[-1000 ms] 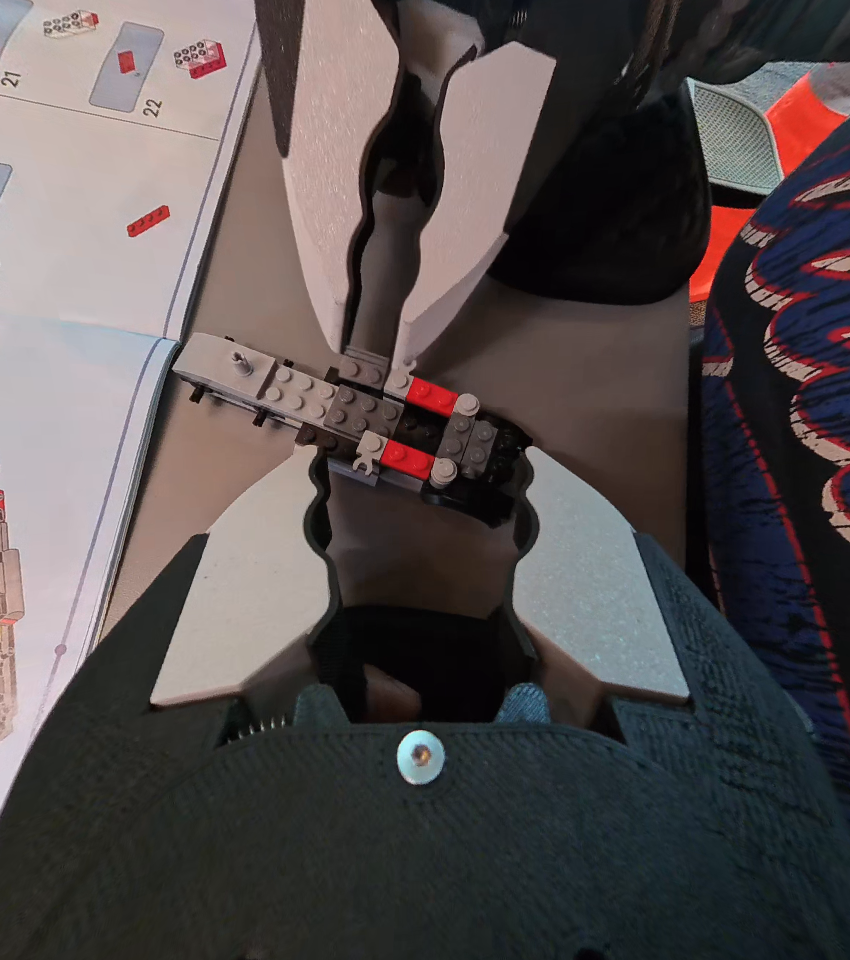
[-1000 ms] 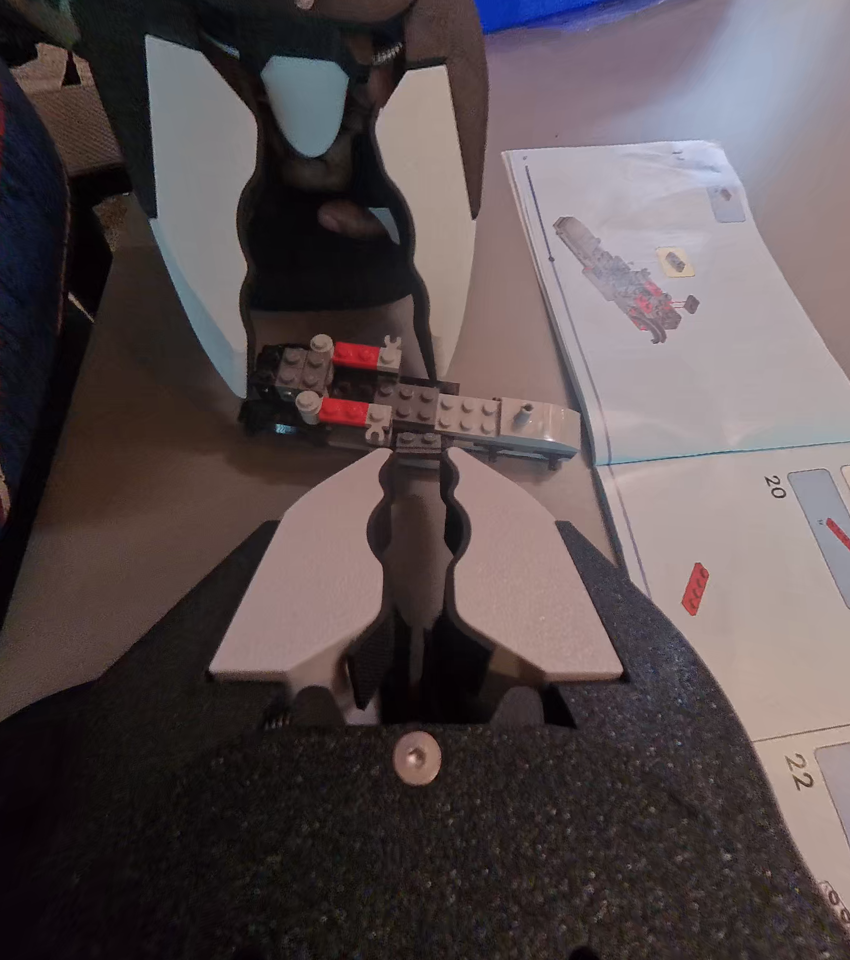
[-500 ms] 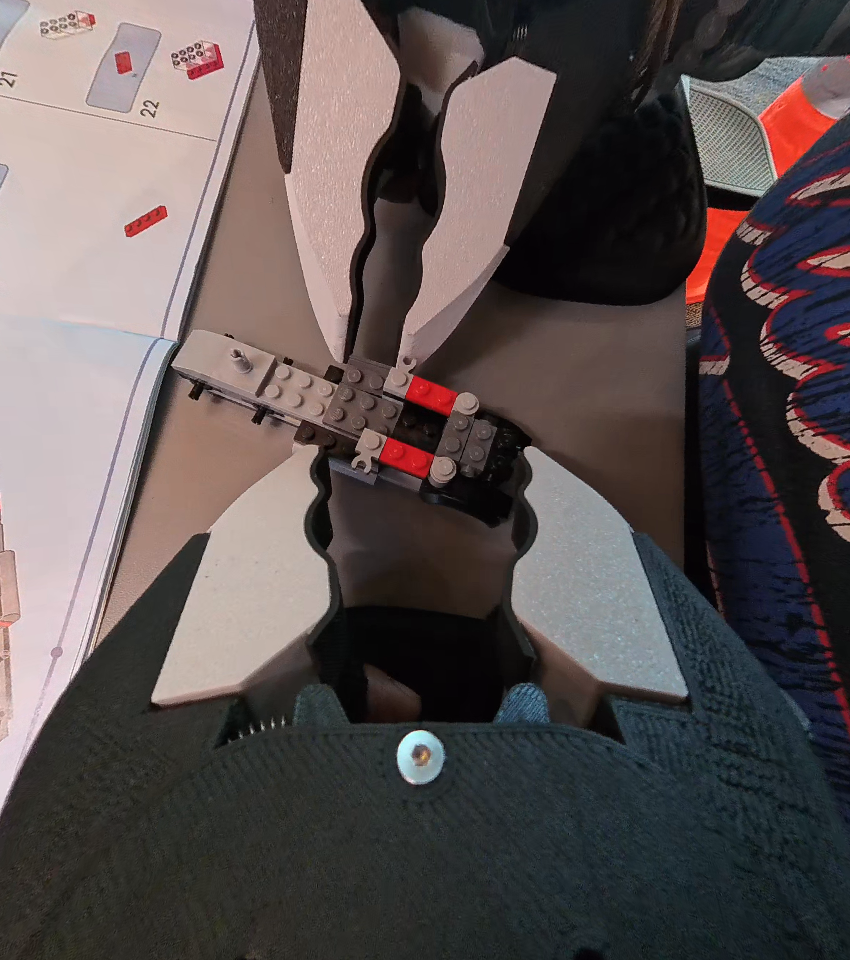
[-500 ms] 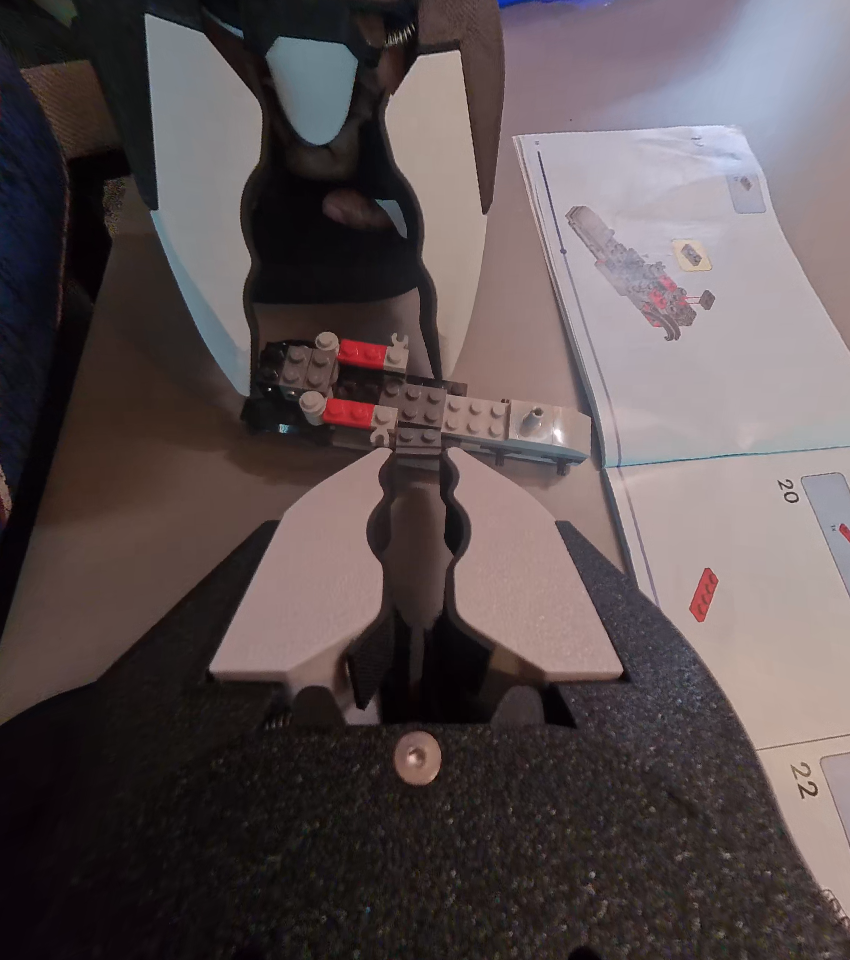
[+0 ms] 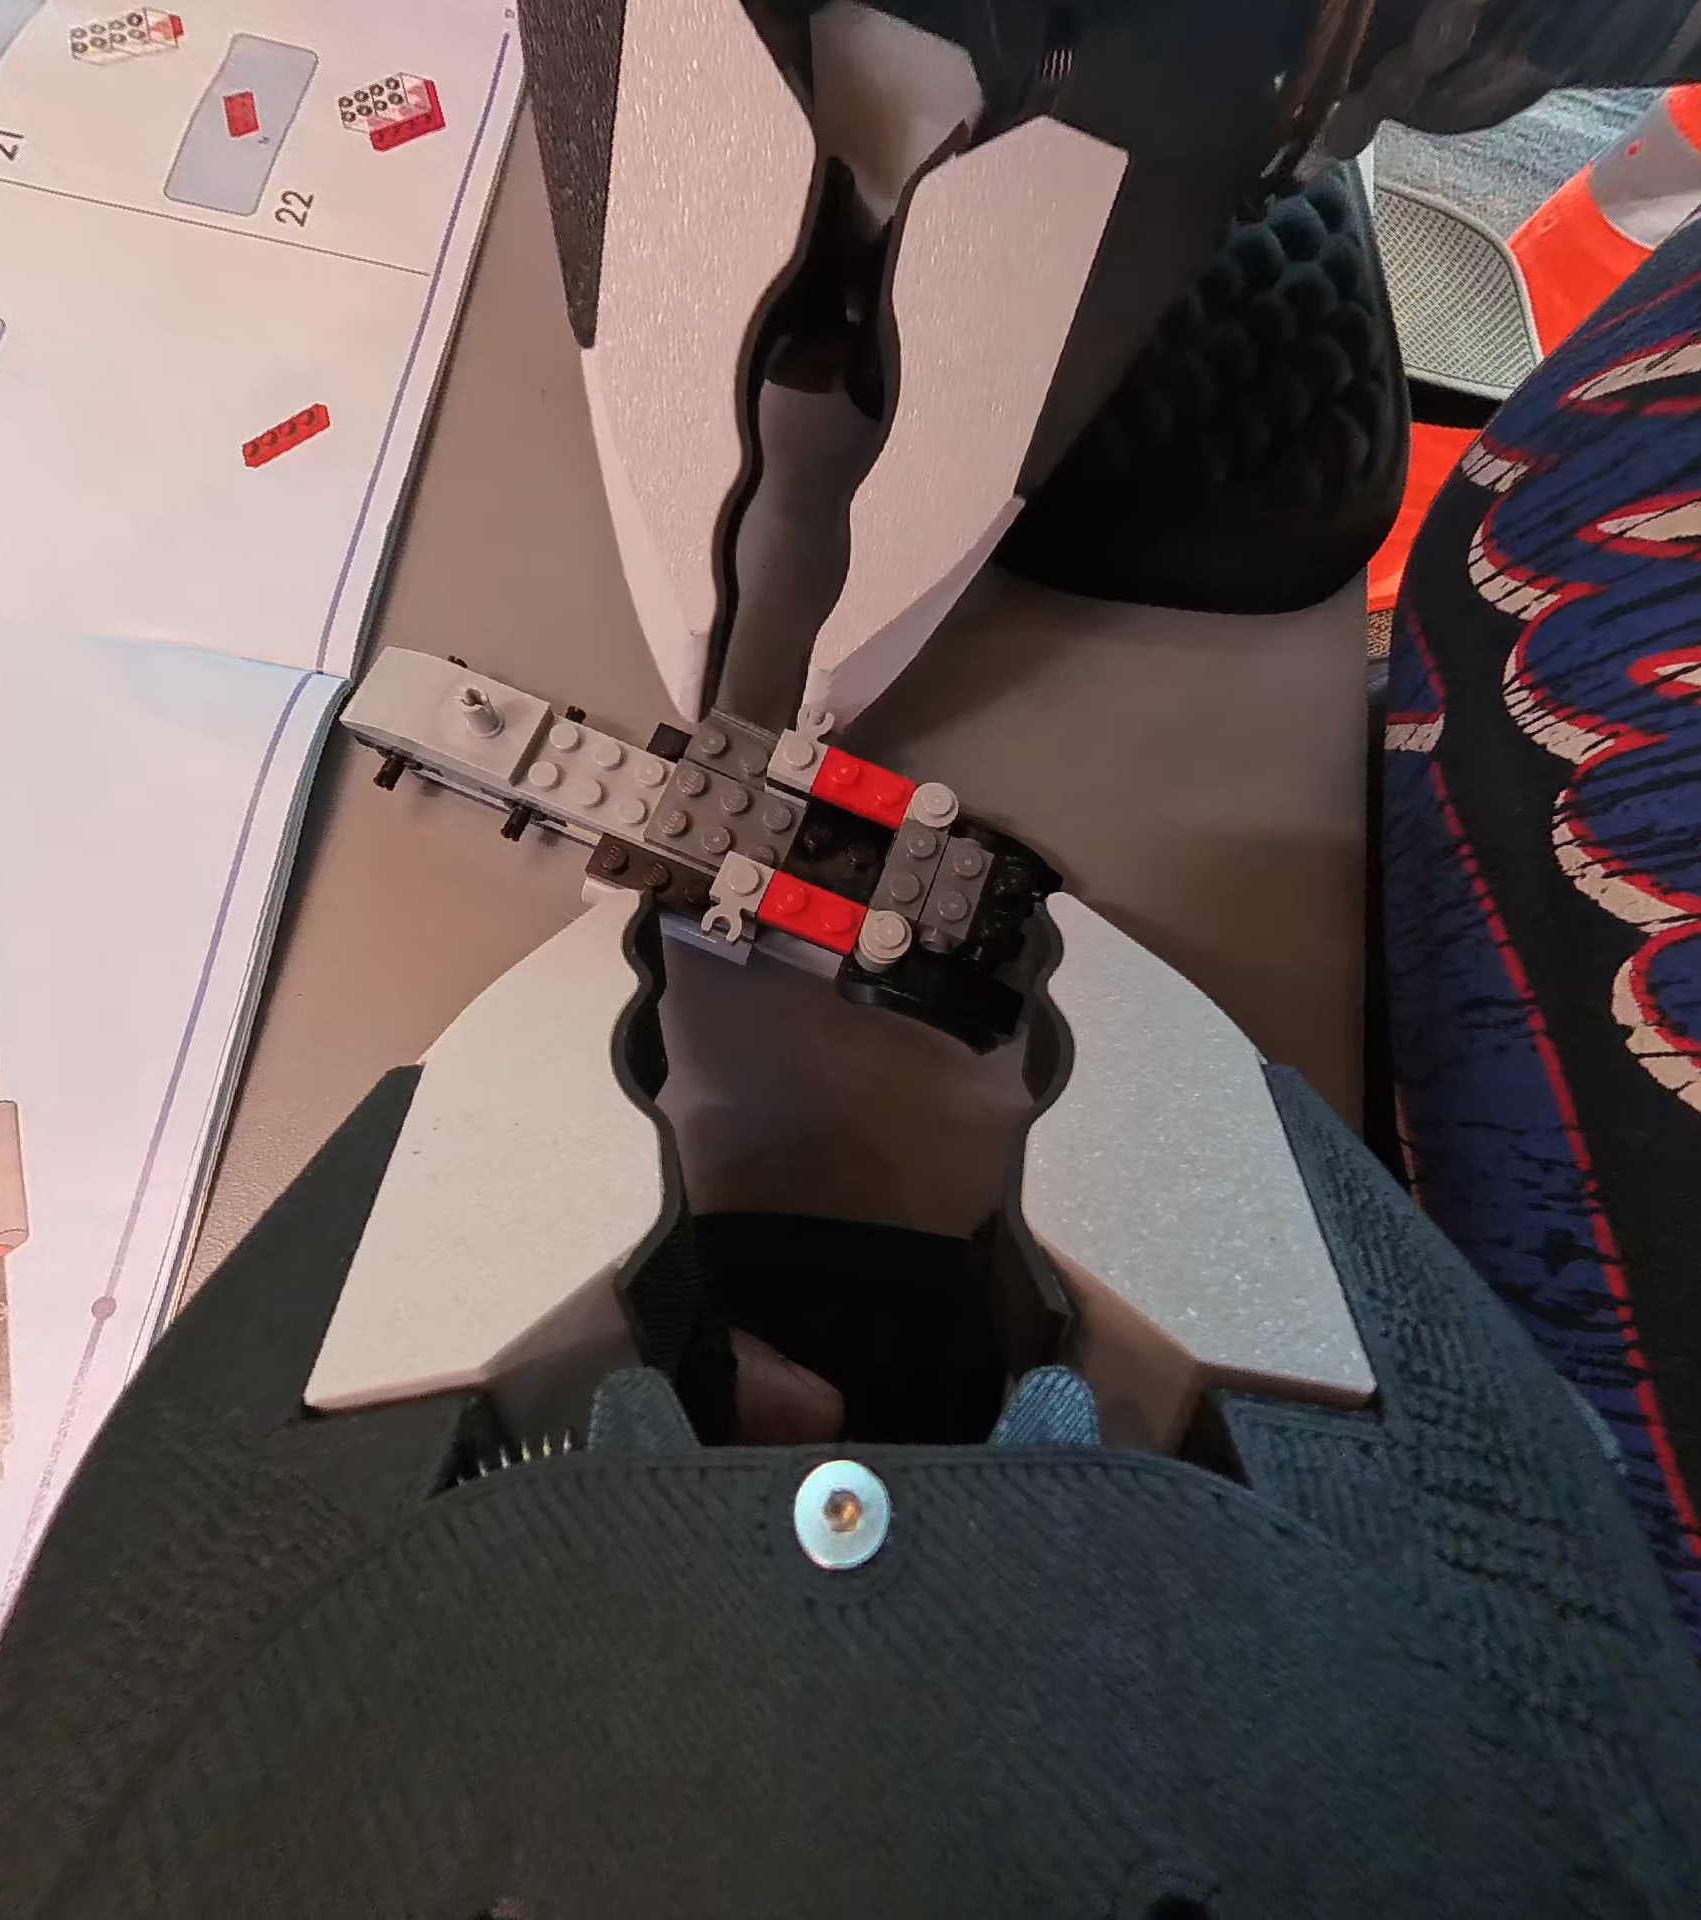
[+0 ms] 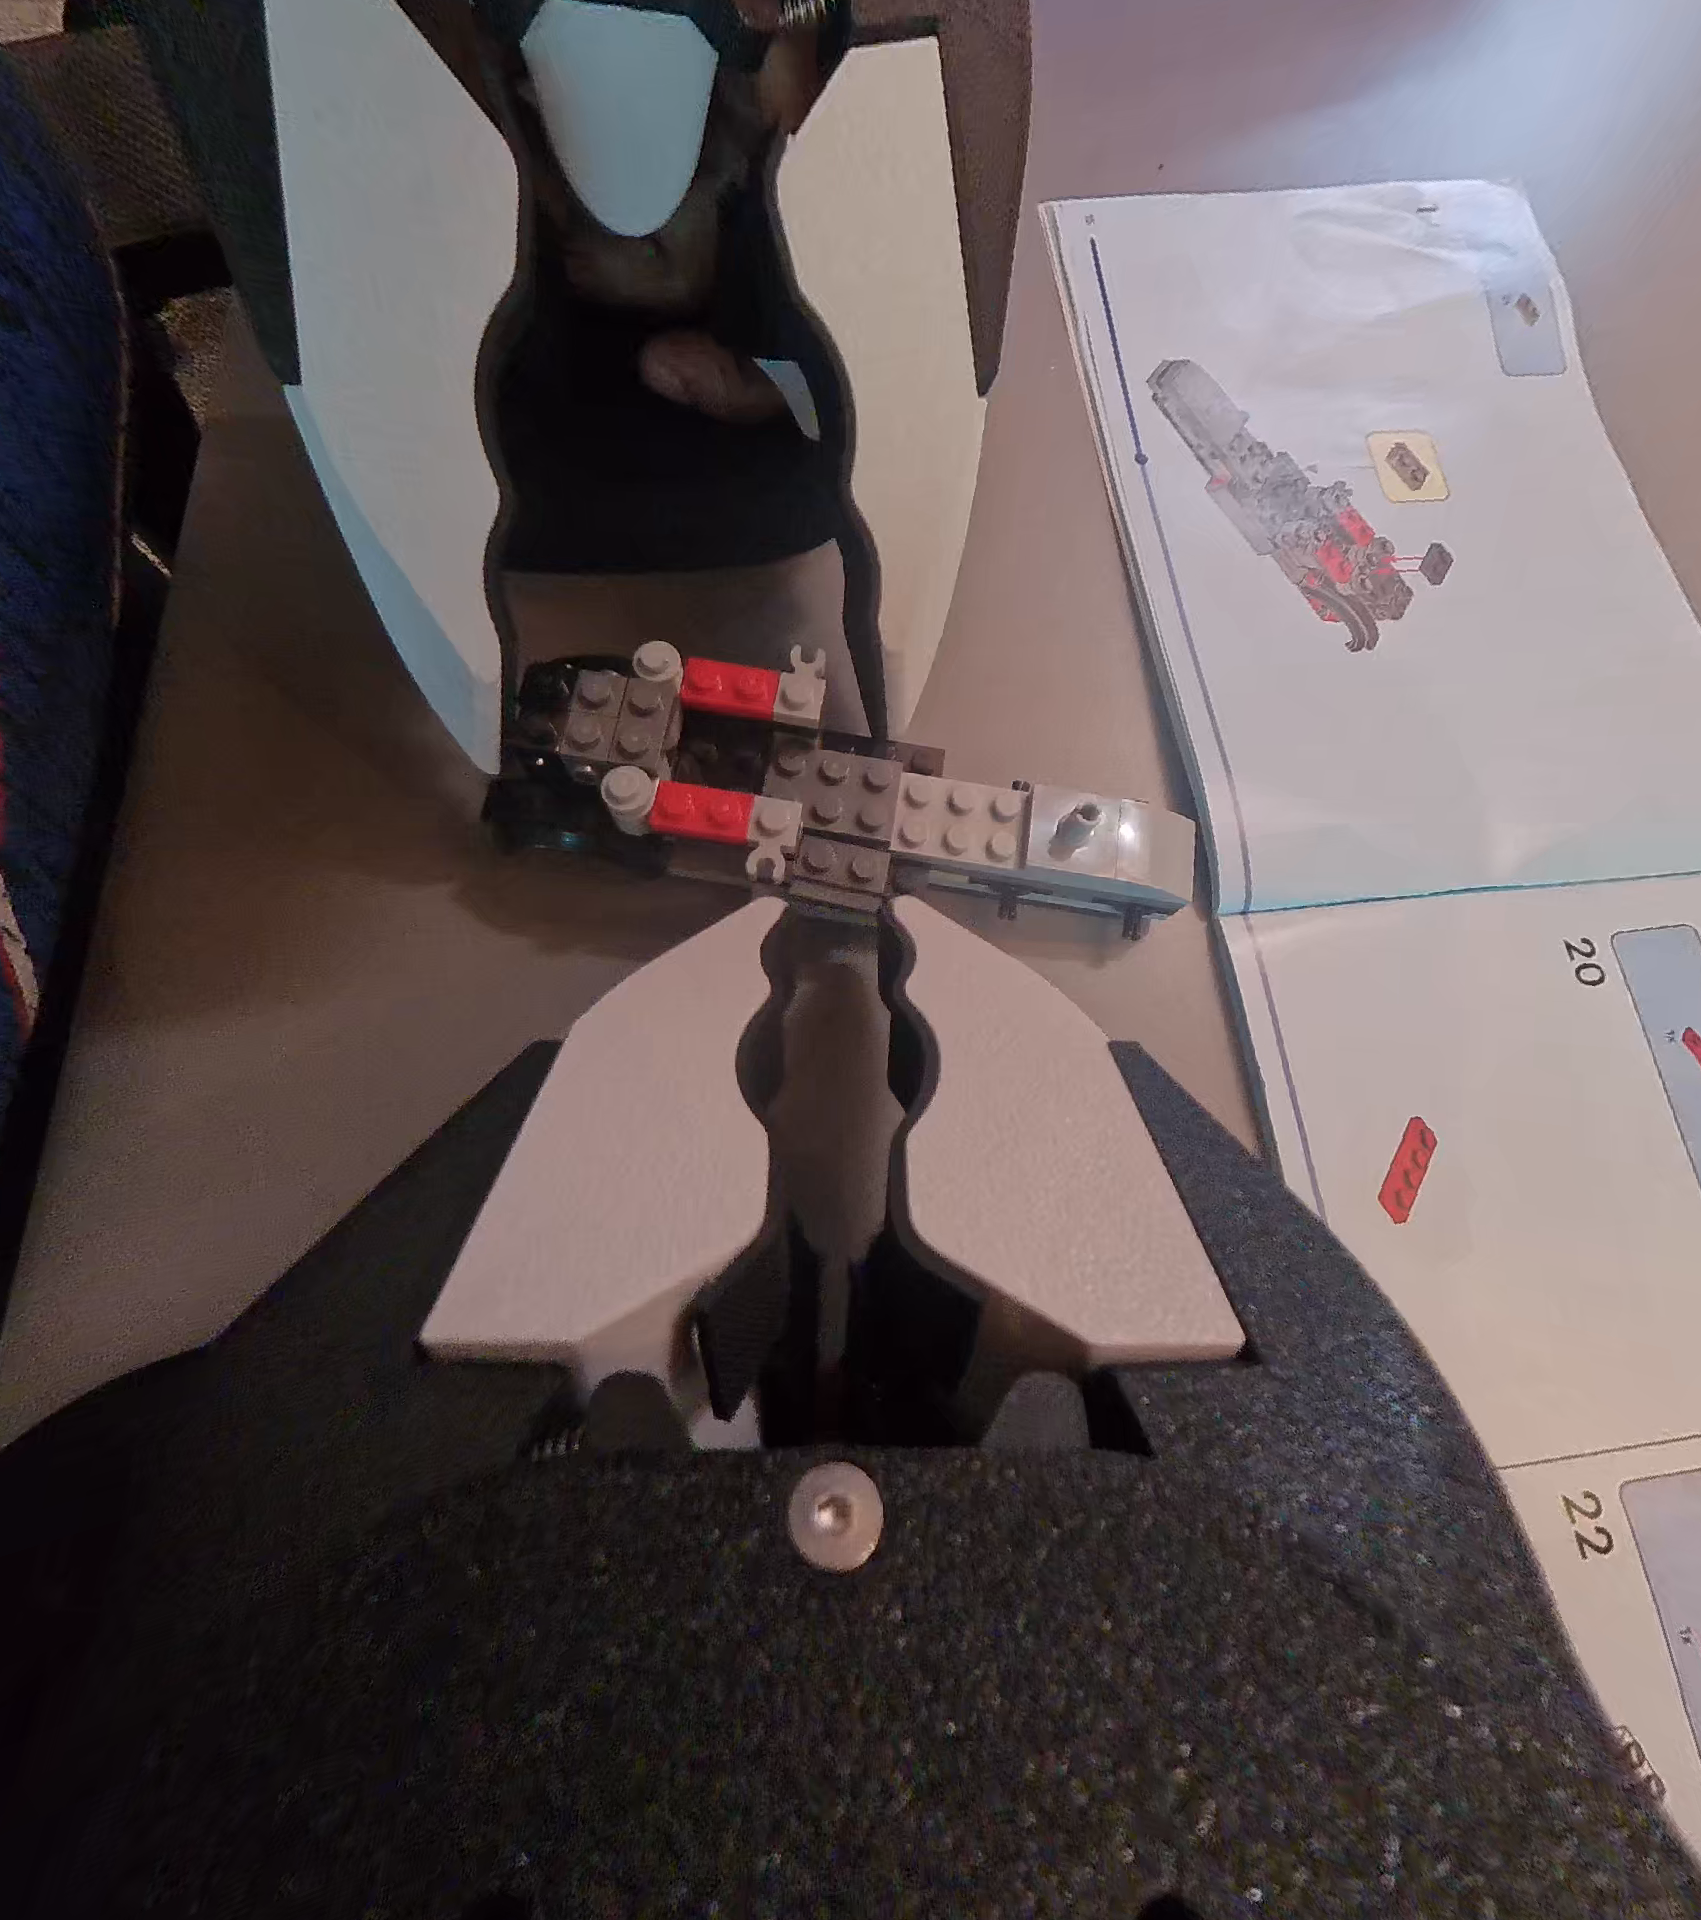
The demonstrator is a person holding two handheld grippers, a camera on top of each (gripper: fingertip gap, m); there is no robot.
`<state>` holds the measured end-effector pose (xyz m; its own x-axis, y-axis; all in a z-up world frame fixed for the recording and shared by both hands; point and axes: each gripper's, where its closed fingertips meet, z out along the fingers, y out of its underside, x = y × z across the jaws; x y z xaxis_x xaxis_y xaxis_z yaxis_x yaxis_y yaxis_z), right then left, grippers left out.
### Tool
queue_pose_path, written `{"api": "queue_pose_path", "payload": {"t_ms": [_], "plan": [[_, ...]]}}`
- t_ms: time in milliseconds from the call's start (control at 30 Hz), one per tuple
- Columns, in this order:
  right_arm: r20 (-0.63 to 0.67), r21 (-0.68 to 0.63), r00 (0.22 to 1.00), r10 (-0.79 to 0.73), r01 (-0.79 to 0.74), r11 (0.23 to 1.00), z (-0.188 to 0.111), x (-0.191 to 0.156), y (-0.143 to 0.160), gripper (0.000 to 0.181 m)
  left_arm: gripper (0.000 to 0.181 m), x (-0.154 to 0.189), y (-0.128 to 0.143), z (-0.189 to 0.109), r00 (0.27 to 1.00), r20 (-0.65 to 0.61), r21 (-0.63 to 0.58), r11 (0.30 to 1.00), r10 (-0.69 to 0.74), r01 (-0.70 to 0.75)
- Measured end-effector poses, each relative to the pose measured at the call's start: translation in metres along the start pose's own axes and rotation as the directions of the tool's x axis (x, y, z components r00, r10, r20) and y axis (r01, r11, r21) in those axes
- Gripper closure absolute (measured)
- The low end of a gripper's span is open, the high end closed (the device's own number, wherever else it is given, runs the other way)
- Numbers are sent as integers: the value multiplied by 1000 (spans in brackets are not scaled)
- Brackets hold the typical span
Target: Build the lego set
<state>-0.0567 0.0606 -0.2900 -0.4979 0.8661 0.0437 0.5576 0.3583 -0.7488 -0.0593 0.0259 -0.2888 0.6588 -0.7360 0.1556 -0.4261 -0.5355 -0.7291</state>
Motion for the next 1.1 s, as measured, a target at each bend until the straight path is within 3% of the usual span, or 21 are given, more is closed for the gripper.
{"api": "queue_pose_path", "payload": {"t_ms": [267,1100], "plan": [[0,19,1000,-4,4,1000,-2,4,-1,174,115,0,0,0,1000,-4,-1,1000,-3,3],[104,-40,982,-158,163,986,-2,7,-2,174,120,-1,1,0,999,-34,-6,999,-34,34]]}}
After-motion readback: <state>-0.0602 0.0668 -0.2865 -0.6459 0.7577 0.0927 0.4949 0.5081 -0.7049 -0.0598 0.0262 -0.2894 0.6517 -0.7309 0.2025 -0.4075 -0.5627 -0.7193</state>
